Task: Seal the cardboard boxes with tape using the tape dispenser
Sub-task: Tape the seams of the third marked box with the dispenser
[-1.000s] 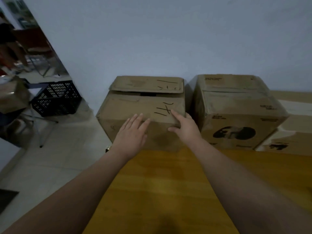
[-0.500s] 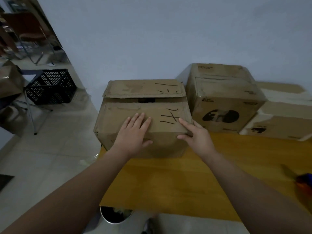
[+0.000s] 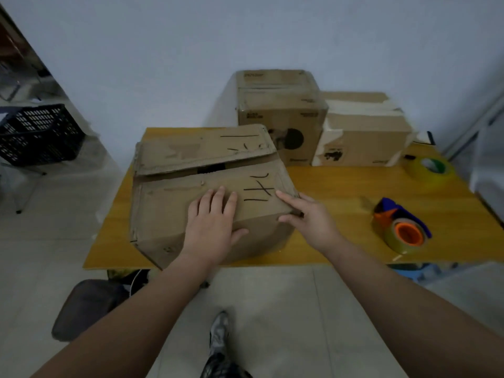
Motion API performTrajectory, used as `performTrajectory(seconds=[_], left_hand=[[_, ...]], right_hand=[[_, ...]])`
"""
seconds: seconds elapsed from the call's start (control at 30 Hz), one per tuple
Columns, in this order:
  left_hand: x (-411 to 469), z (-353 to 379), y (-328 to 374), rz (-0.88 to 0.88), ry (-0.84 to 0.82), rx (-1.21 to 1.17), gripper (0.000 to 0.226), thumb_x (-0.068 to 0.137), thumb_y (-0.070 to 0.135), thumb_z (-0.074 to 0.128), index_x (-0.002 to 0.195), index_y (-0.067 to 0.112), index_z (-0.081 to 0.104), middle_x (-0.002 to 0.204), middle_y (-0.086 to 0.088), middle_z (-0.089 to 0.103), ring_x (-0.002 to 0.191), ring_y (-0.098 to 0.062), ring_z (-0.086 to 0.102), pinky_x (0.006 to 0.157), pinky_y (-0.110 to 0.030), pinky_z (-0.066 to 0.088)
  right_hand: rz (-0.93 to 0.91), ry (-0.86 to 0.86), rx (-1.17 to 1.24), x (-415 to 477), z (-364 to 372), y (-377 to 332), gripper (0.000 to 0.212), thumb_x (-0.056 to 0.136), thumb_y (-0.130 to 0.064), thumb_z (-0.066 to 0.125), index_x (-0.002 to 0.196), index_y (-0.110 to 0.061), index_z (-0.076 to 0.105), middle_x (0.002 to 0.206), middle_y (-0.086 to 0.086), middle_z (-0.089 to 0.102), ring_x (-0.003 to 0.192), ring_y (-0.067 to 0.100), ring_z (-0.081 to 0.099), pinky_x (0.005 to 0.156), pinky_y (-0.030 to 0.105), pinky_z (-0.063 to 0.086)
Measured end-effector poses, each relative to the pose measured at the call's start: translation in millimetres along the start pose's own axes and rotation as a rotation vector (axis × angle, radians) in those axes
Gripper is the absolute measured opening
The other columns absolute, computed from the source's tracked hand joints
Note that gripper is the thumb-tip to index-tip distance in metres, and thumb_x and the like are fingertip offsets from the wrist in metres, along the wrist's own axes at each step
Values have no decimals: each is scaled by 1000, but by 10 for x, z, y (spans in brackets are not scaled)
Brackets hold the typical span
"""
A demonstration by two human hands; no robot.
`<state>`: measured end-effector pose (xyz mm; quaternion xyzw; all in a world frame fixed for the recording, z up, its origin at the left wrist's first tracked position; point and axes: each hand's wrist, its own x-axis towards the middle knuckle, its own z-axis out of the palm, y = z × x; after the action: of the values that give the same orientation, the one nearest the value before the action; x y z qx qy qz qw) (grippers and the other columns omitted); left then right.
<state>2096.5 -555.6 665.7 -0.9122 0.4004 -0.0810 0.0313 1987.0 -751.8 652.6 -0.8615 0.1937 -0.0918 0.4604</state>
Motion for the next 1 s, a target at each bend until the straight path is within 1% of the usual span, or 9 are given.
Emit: performTrajectory(seconds=[0.2,0.37,0.47,0.57,0.63,0.7,0.8,0.9,1.0], left_hand=[[47,-83,509,81,-17,-21,78,87,66,39,147,20,18,153,-9,22,138,-28,21,110,-44,21],[344,-134,773,166,-28,-69,77,87,69,30,146,21,20,152,-7,24,139,-26,21,112,-43,19],[501,-193,822,162,-19,-161,78,85,70,11,143,22,29,149,-4,31,137,-24,24,112,-43,19],[643,-255,1030,206,-22,-295,71,88,65,13,138,22,39,143,-1,38,133,-20,30,111,-40,21],[721,-286,1299,295,-27,-334,60,92,58,24,136,23,42,140,2,40,131,-17,32,111,-37,22],[792,-299,1609,390,-20,-344,50,95,52,32,134,24,44,140,3,41,131,-16,32,110,-35,22],[952,-272,2039,506,-12,-263,41,97,45,33,129,25,49,141,3,40,132,-17,30,109,-34,21],[1149,-216,2412,536,-80,-214,39,98,43,31,127,25,50,141,0,41,130,-19,33,106,-36,25],[1305,-190,2657,494,-118,-156,37,98,40,33,125,23,51,141,-2,43,129,-20,36,105,-37,28]], right_hand=[[64,86,28,-386,-355,265,53,89,-18,64,135,-39,48,150,4,36,140,22,27,112,42,32],[91,135,-81,-427,-687,443,52,90,-32,62,135,-48,42,149,0,33,131,17,38,99,20,37],[66,125,-79,-415,-848,549,59,92,-38,56,140,-54,26,144,-11,38,127,9,43,99,30,42],[113,186,77,-365,-1014,733,60,94,-41,50,139,-60,16,137,-16,46,111,1,53,91,30,46],[174,248,50,-320,-1141,940,54,96,-34,49,142,-49,26,131,-14,51,103,0,55,86,27,46],[252,252,-146,-265,-1323,1222,46,96,-23,48,140,-33,39,134,-7,53,108,6,54,86,27,46],[364,164,-448,-169,-1653,1658,47,92,-13,46,138,-20,44,136,4,50,120,23,47,96,37,44],[579,10,-552,-90,-1929,2048,52,93,-13,42,143,-11,31,141,14,37,124,33,39,101,43,38],[695,-161,-616,-58,-2084,2362,69,95,-16,45,150,-9,4,154,17,13,140,34,20,110,43,28]])
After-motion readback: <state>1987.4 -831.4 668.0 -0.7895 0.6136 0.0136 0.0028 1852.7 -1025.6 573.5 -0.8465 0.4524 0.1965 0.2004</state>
